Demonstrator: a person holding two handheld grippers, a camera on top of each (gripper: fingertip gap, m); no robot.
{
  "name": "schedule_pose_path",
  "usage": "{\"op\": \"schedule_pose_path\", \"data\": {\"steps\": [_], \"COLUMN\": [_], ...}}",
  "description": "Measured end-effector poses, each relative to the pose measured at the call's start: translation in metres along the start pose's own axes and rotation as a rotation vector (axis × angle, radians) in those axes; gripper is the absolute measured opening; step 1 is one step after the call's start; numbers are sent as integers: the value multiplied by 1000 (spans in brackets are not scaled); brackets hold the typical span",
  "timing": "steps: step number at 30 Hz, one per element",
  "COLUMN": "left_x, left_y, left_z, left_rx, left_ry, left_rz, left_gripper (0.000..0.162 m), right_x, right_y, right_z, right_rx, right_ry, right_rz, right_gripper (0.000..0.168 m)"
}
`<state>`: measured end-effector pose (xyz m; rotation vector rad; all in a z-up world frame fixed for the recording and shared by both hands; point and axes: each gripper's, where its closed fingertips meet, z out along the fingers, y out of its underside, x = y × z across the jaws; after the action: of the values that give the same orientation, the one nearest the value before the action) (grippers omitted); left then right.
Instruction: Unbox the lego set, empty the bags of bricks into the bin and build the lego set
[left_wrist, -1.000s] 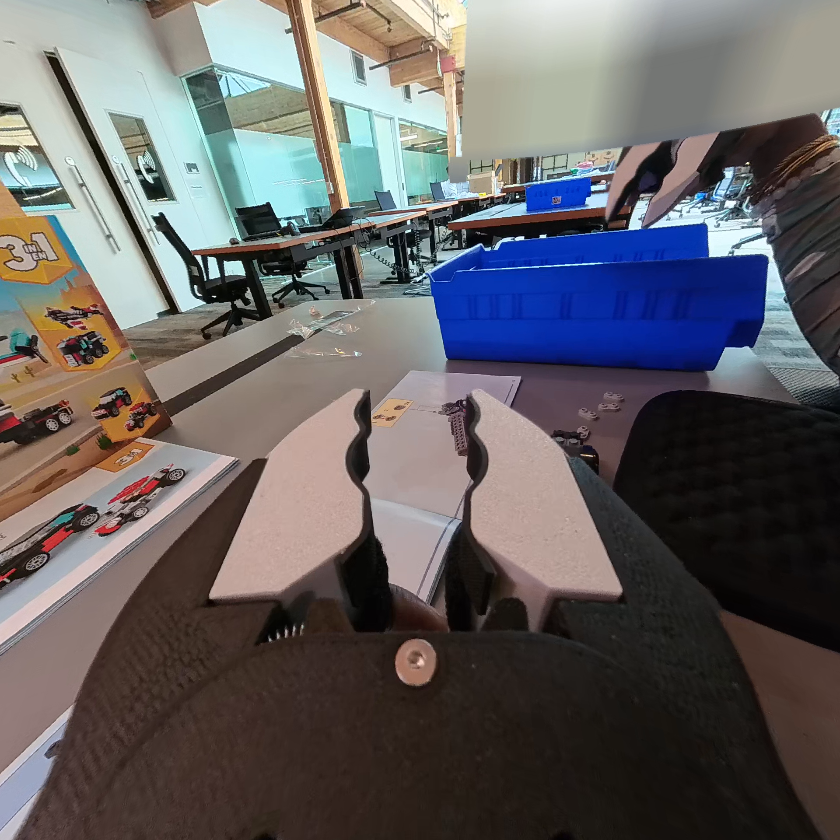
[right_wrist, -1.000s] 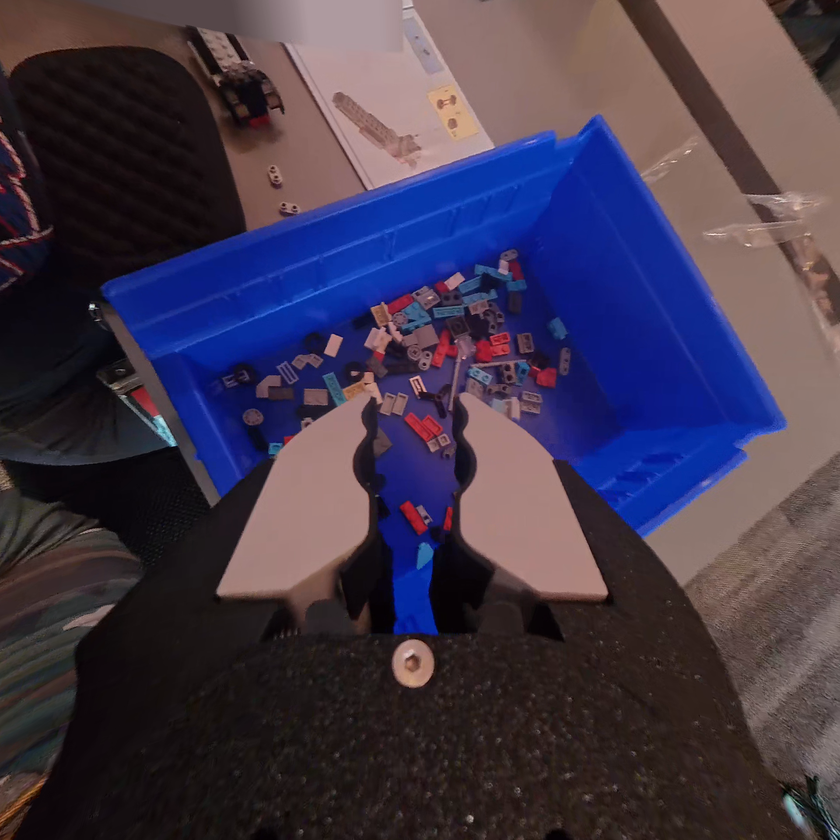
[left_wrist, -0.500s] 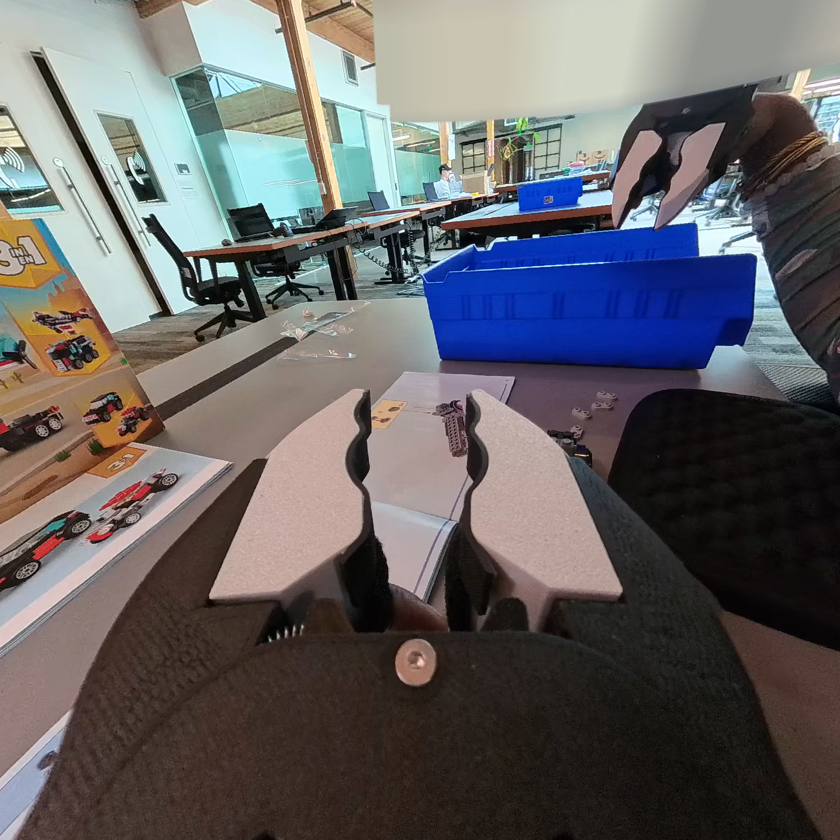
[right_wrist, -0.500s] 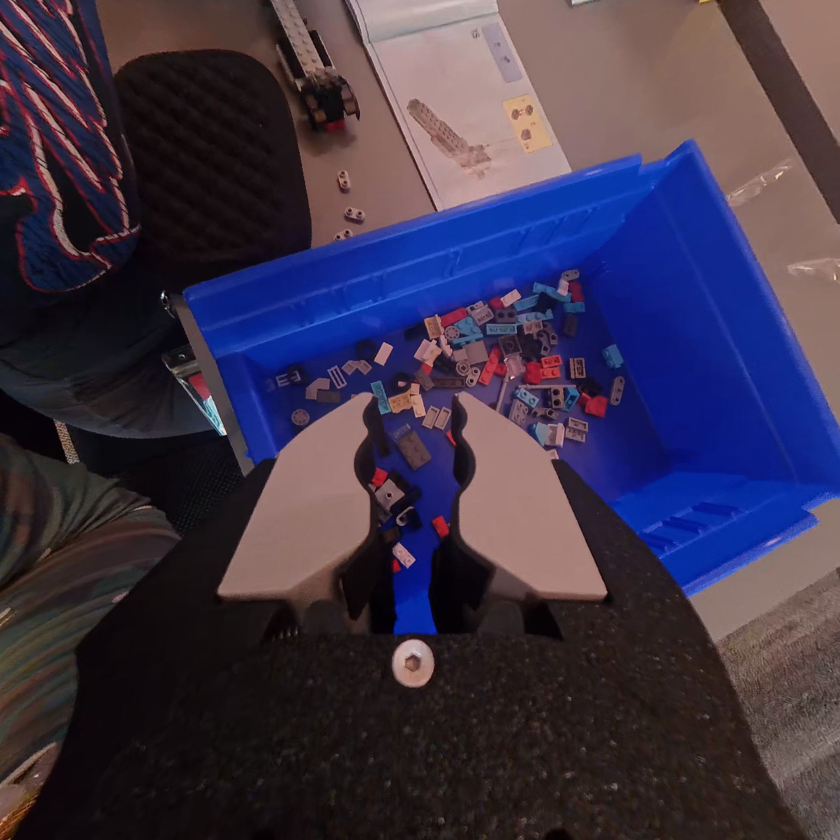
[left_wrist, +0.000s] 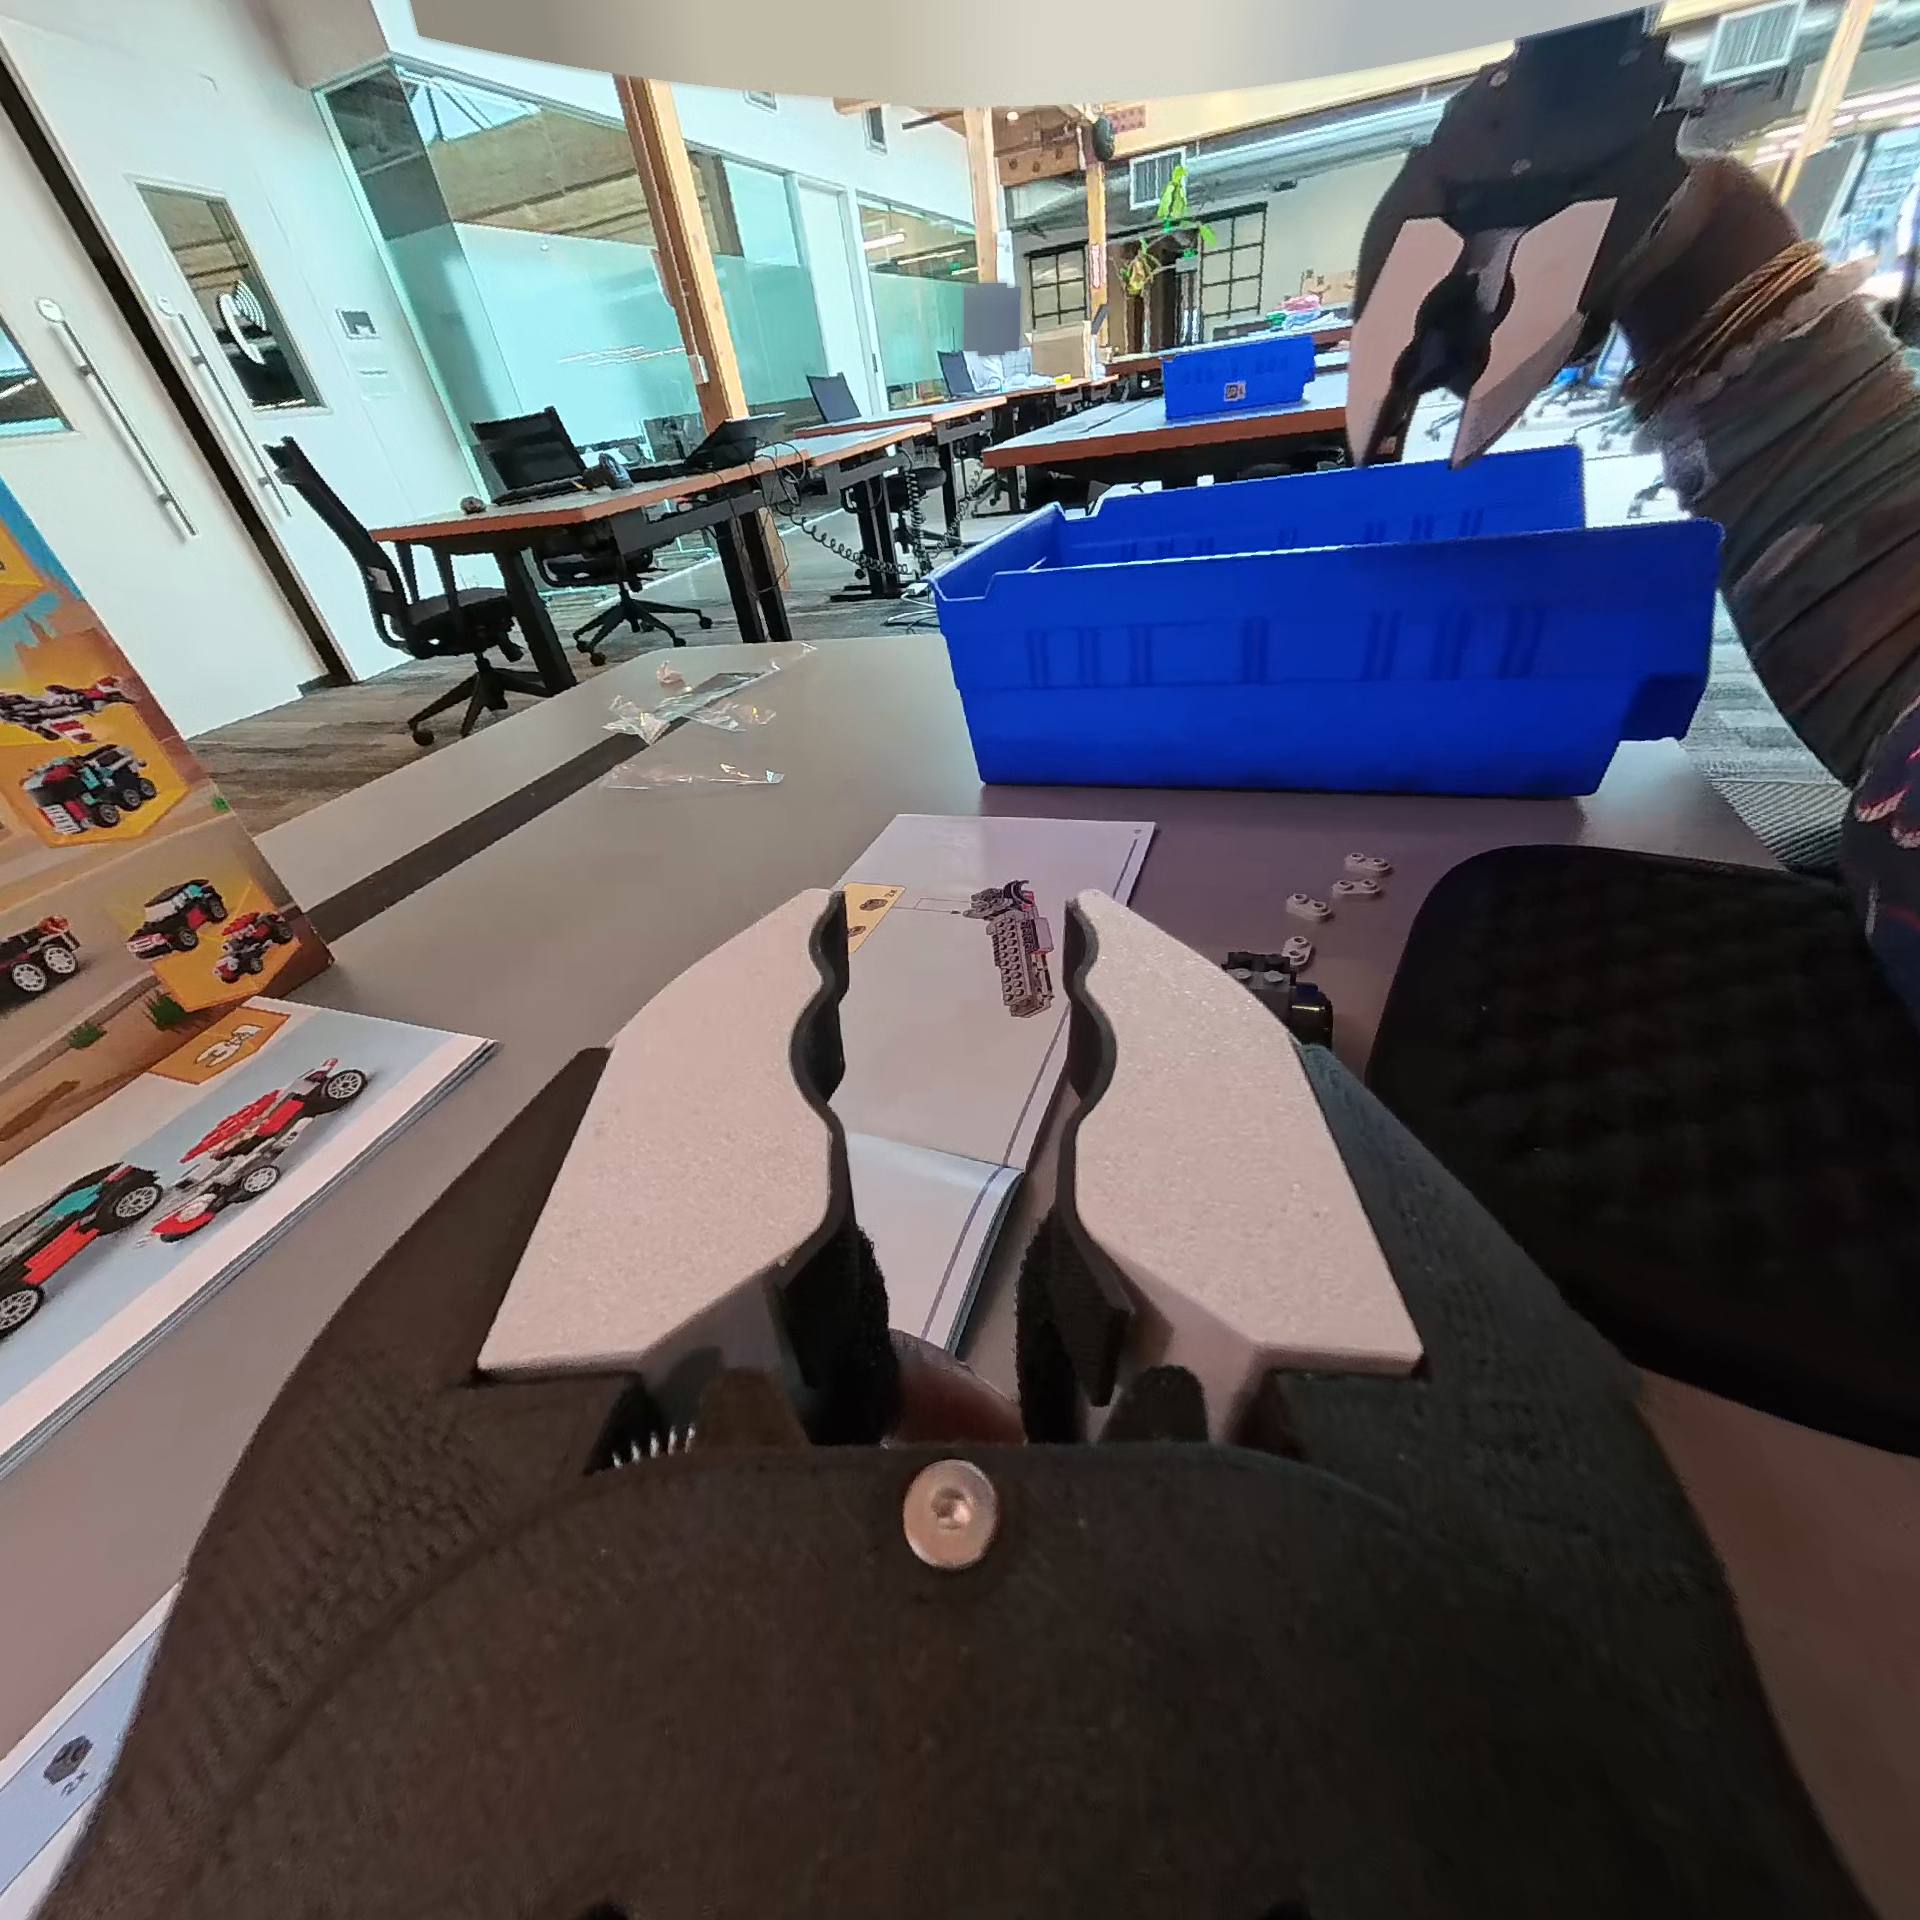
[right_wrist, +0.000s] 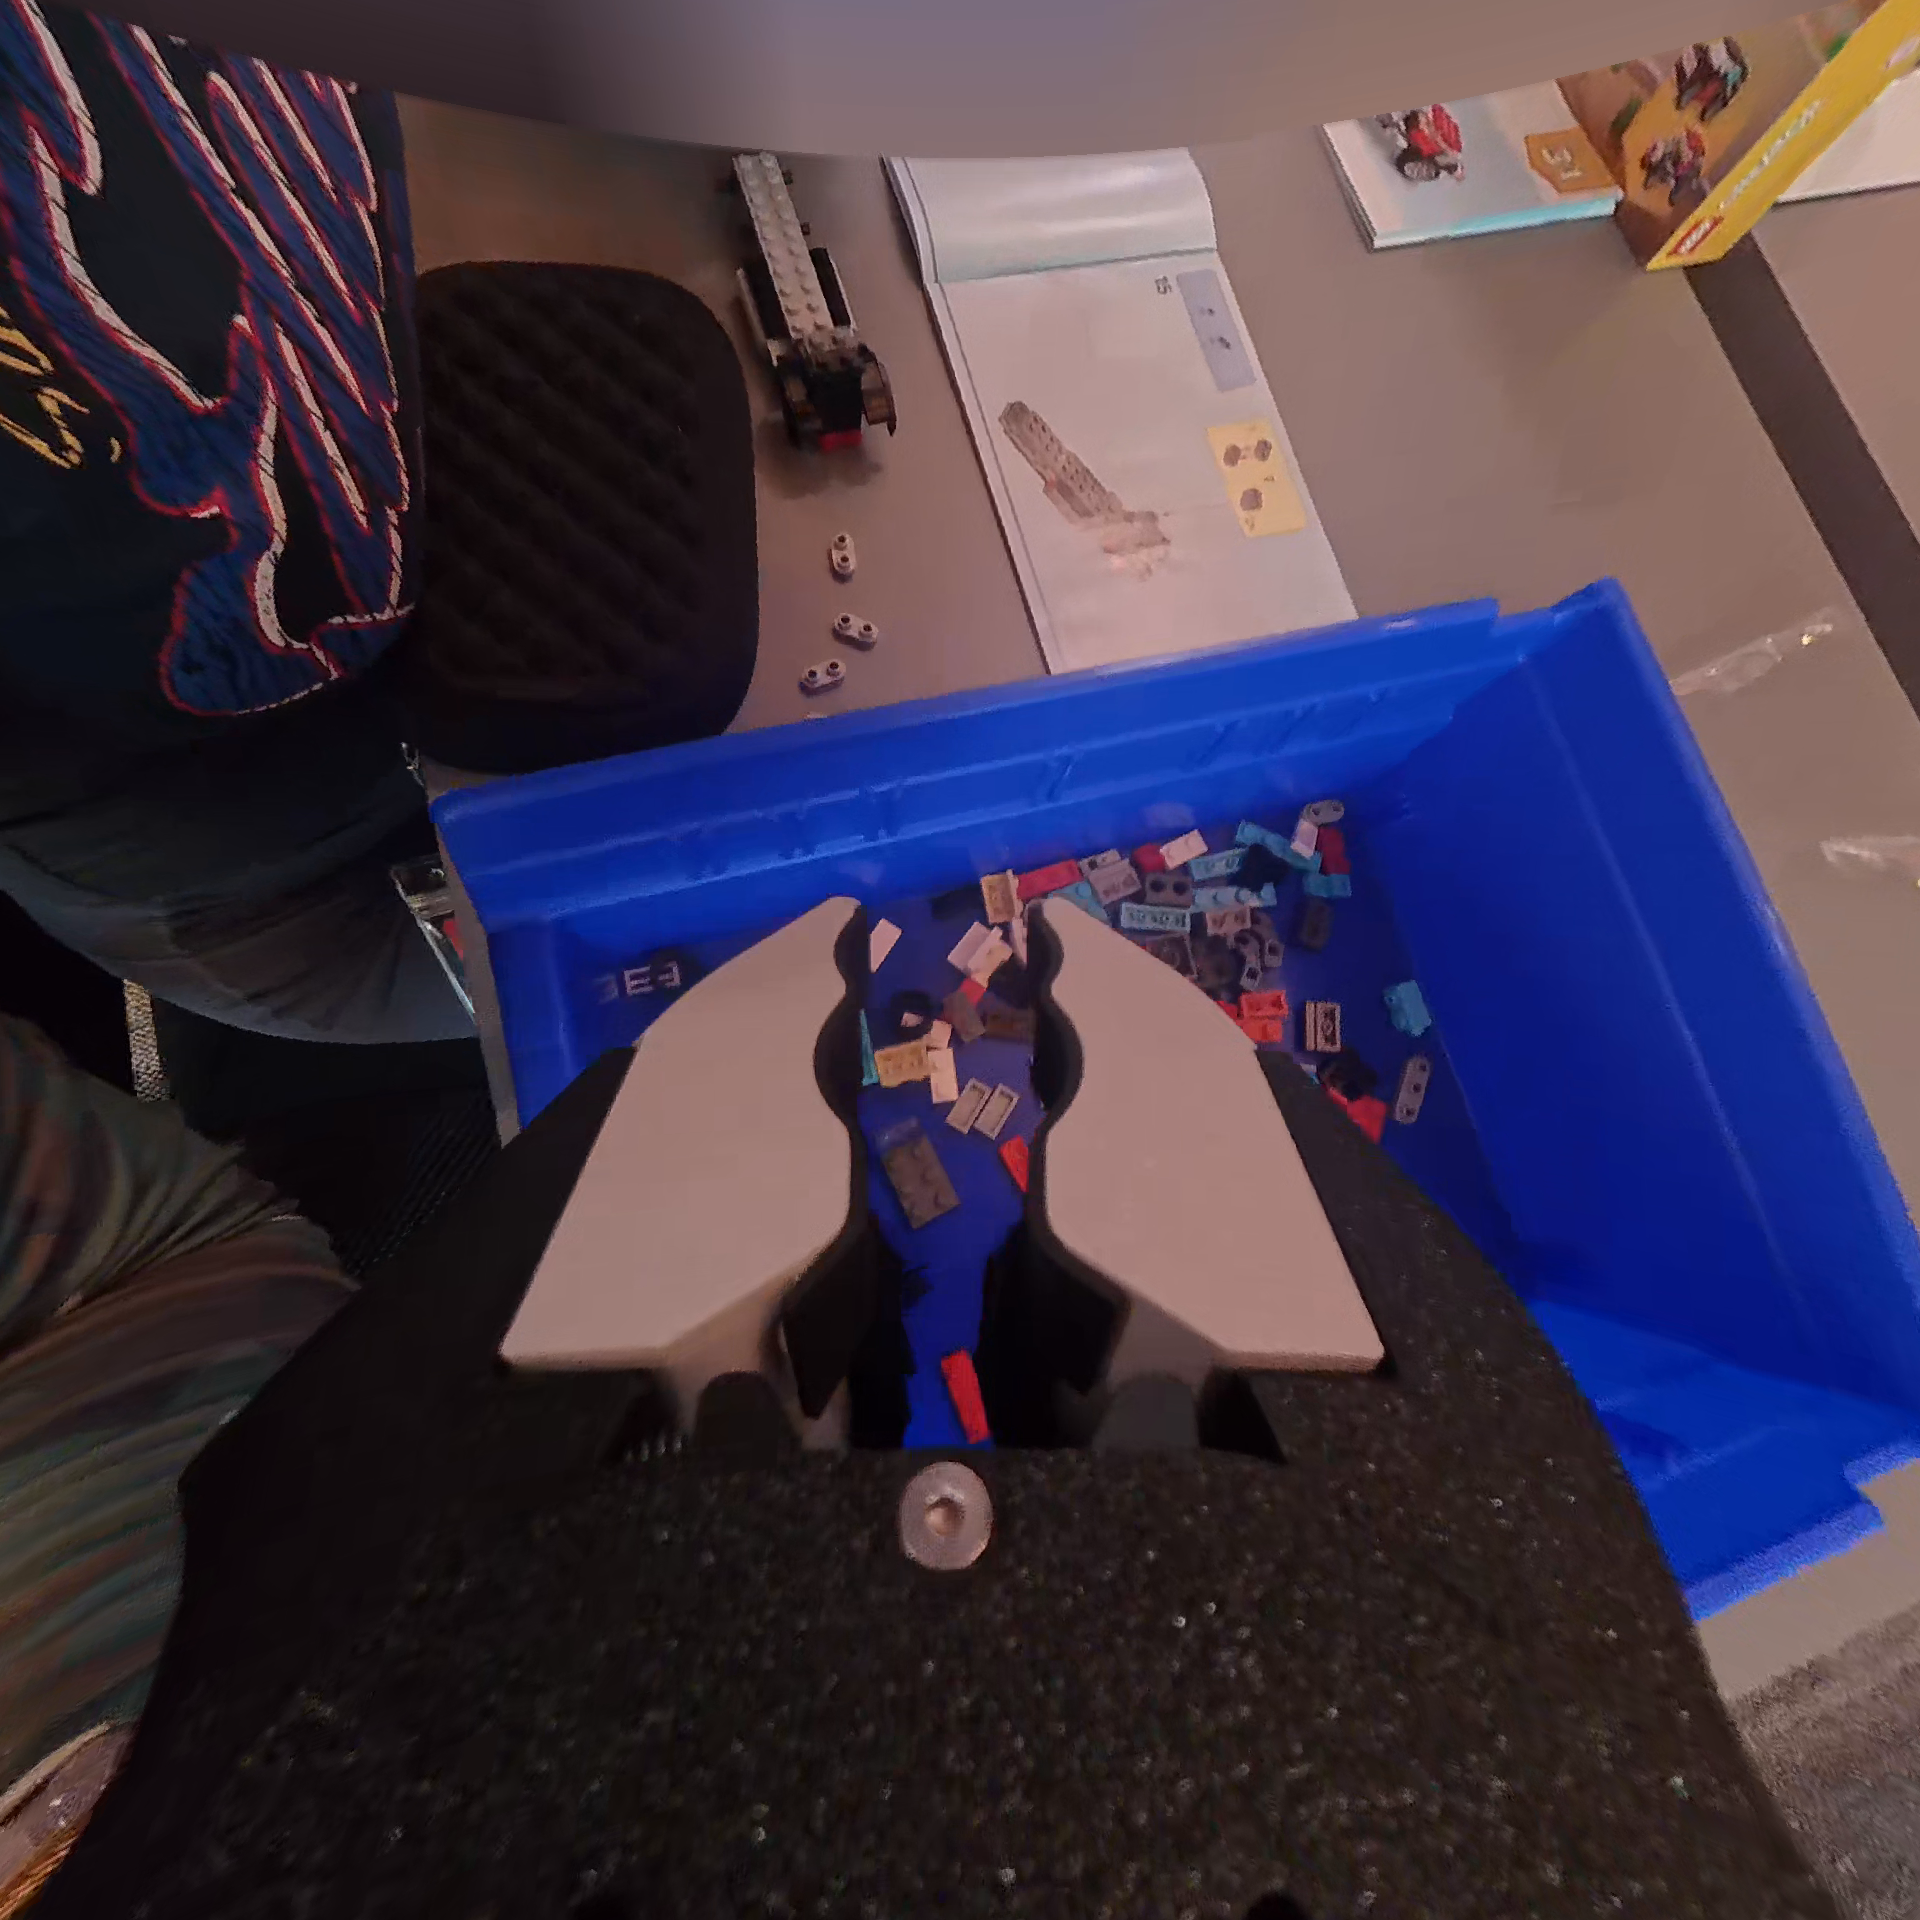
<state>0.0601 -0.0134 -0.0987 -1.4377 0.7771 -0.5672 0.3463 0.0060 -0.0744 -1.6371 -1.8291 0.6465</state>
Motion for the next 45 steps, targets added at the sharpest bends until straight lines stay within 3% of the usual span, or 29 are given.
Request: {"op": "schedule_pose_path", "data": {"steps": [1,15,24,28,35,45], "left_x": [0,-4,-3,2,1,-8], "left_y": [0,-2,-2,-5,-9,-7], "left_z": [0,-2,-2,-6,-9,-9], "left_rx": [3,27,27,58,74,57], "left_ry": [2,10,15,41,33,-51], "left_rz": [-4,-55,-48,-49,-61,-38], "left_gripper": [39,39,39,39,40,39], "right_x": [1,13,13,26,60,56], "right_y": [-2,-7,-8,19,104,128], "right_z": [3,21,11,-19,-88,-69], "right_rx": [9,39,36,-47,-246,-337], "right_ry": [-6,-43,-29,155,593,475], "right_rz": [-3,-3,19,136,572,652], "right_gripper": [29,28,33,39,55,49]}}
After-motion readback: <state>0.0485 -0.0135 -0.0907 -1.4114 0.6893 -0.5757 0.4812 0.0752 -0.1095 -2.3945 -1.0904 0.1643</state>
